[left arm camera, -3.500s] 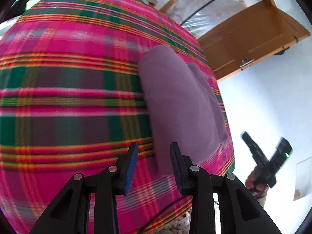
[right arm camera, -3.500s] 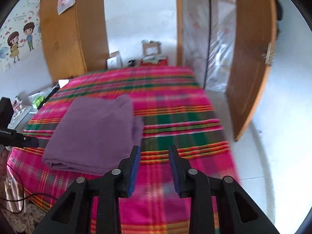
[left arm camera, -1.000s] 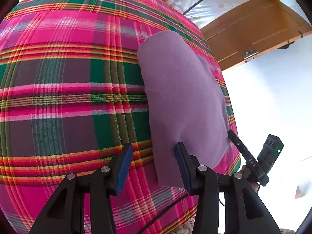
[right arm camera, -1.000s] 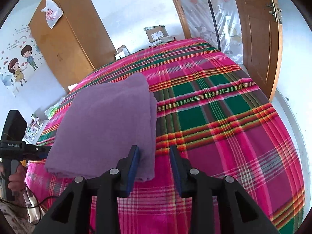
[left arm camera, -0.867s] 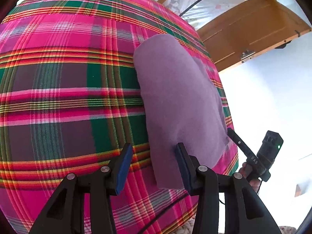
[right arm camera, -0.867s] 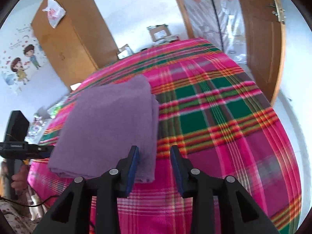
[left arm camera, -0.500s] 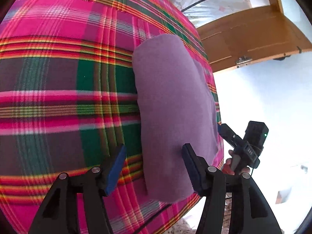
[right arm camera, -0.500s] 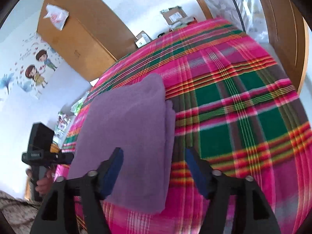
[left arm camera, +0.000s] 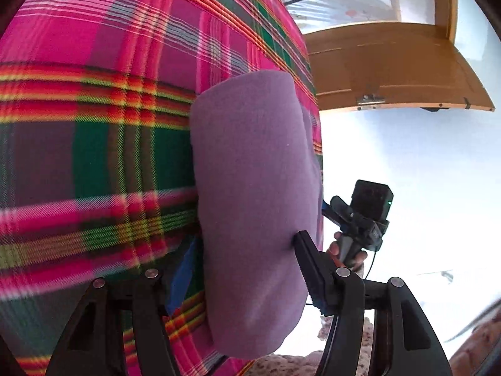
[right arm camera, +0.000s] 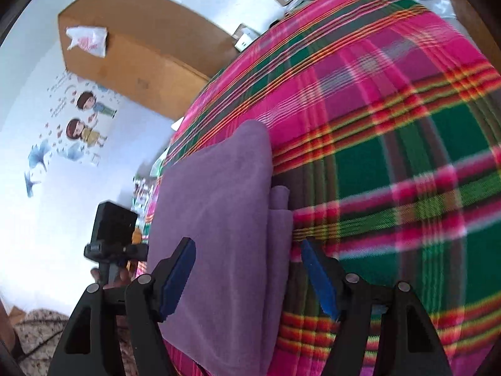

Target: Fold clothes

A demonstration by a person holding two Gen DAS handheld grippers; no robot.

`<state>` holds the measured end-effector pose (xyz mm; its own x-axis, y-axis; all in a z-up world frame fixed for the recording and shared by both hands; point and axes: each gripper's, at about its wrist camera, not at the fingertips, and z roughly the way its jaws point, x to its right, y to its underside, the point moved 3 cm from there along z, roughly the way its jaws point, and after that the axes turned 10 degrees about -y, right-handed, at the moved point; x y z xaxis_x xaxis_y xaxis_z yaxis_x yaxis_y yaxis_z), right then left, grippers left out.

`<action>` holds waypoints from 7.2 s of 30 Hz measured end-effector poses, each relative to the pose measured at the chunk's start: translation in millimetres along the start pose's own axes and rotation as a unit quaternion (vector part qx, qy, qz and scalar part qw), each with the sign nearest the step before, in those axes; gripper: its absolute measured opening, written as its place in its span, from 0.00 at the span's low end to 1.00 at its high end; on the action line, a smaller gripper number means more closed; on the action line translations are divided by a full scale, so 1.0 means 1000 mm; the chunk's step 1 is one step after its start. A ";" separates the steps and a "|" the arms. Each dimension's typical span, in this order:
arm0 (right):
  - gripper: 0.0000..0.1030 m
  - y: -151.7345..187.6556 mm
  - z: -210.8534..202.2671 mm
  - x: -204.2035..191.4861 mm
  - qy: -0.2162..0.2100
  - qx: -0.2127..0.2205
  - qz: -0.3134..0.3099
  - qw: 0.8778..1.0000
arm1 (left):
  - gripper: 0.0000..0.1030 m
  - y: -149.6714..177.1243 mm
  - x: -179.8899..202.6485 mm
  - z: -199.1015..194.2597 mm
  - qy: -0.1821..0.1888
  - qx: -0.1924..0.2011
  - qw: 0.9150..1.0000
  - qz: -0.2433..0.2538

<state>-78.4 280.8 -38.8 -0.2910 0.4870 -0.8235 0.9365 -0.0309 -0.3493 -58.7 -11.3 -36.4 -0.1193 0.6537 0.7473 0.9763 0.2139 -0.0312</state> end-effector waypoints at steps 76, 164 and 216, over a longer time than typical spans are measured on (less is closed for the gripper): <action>0.22 -0.049 0.177 -0.119 -0.019 0.034 -0.033 0.999 | 0.39 -0.073 0.012 -0.042 -0.096 0.134 0.986 -0.015; 0.37 0.057 0.246 -0.165 0.233 0.011 -0.175 0.956 | 0.46 0.037 -0.062 -0.095 -0.328 0.229 0.916 0.006; 0.71 0.059 0.251 -0.161 0.357 0.044 -0.194 0.913 | 0.70 0.041 -0.053 -0.064 -0.464 0.272 0.840 0.078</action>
<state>-25.6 -18.6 -38.9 -0.3667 0.9198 -0.1396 0.7610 0.2102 -0.6138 -1.2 -83.3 -34.6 -0.3339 0.9345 -0.1237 0.7961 0.2092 -0.5679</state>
